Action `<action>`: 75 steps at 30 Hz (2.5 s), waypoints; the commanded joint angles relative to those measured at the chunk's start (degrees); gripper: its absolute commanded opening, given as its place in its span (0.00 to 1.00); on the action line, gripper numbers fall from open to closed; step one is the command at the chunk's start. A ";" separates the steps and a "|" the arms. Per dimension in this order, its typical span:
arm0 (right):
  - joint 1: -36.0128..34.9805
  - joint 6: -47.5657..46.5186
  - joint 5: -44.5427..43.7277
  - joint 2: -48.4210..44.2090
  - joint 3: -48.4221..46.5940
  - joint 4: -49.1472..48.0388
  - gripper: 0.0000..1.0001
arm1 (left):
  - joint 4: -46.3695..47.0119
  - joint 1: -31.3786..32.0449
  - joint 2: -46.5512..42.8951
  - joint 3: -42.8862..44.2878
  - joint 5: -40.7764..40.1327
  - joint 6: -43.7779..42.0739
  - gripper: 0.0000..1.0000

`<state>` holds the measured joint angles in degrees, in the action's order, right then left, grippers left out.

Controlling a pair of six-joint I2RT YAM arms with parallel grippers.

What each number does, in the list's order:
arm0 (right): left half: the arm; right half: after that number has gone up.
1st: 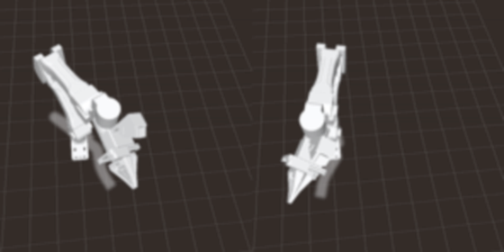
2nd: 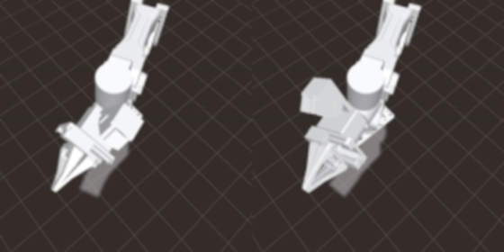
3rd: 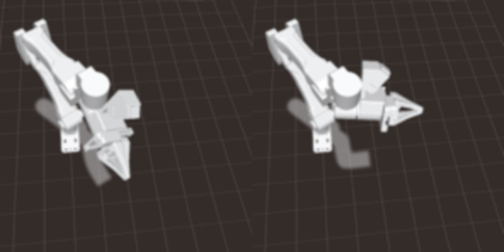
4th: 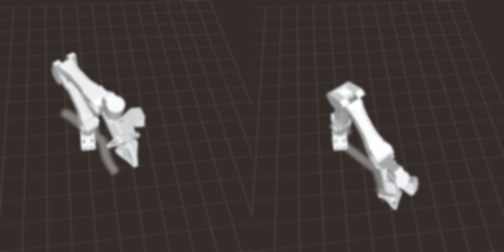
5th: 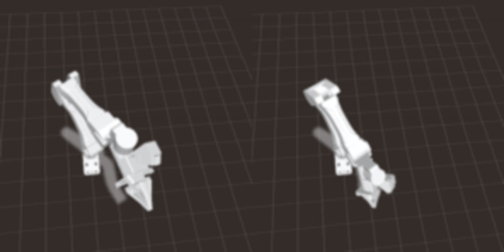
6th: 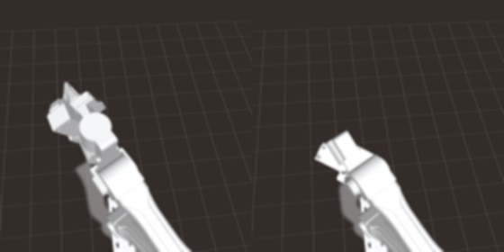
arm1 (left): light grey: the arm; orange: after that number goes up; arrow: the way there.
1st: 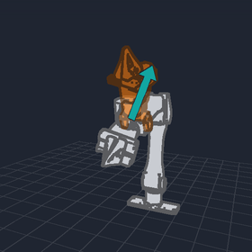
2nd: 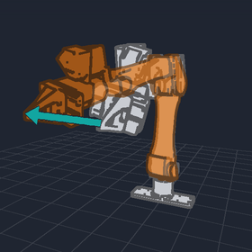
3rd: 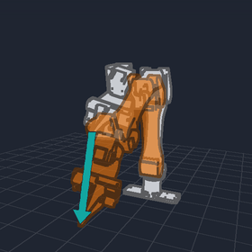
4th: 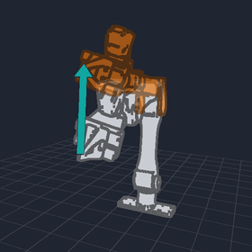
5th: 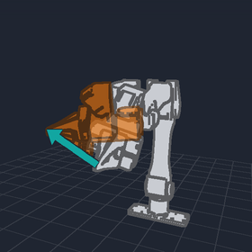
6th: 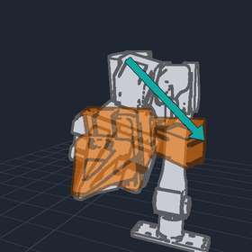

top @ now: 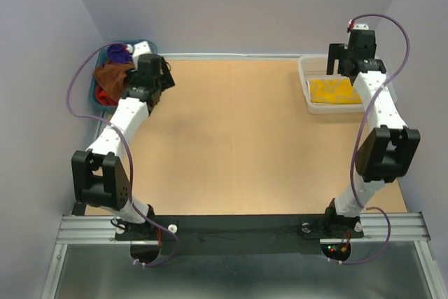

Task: Fold and stack the towels
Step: Neatly place the folded towel into the bin, then grab crumpled towel, then move the towel to the center of the board

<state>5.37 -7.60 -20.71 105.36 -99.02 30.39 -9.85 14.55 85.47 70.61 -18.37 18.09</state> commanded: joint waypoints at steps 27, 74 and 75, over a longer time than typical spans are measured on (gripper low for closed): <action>-13.98 15.85 34.06 -19.23 24.84 -7.72 1.00 | -11.43 -16.75 18.79 40.48 -15.91 -4.97 0.00; -42.17 14.01 32.67 -5.54 25.56 -4.81 0.94 | -2.54 30.92 -24.90 -21.20 4.67 13.64 0.77; -43.24 14.45 32.66 -3.95 24.42 -5.60 0.92 | -3.85 25.85 -26.31 -23.04 2.92 13.38 0.79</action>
<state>-32.69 7.62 13.87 96.82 -69.67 26.48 -10.33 48.49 66.43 50.89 -9.43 29.47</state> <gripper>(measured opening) 0.947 0.757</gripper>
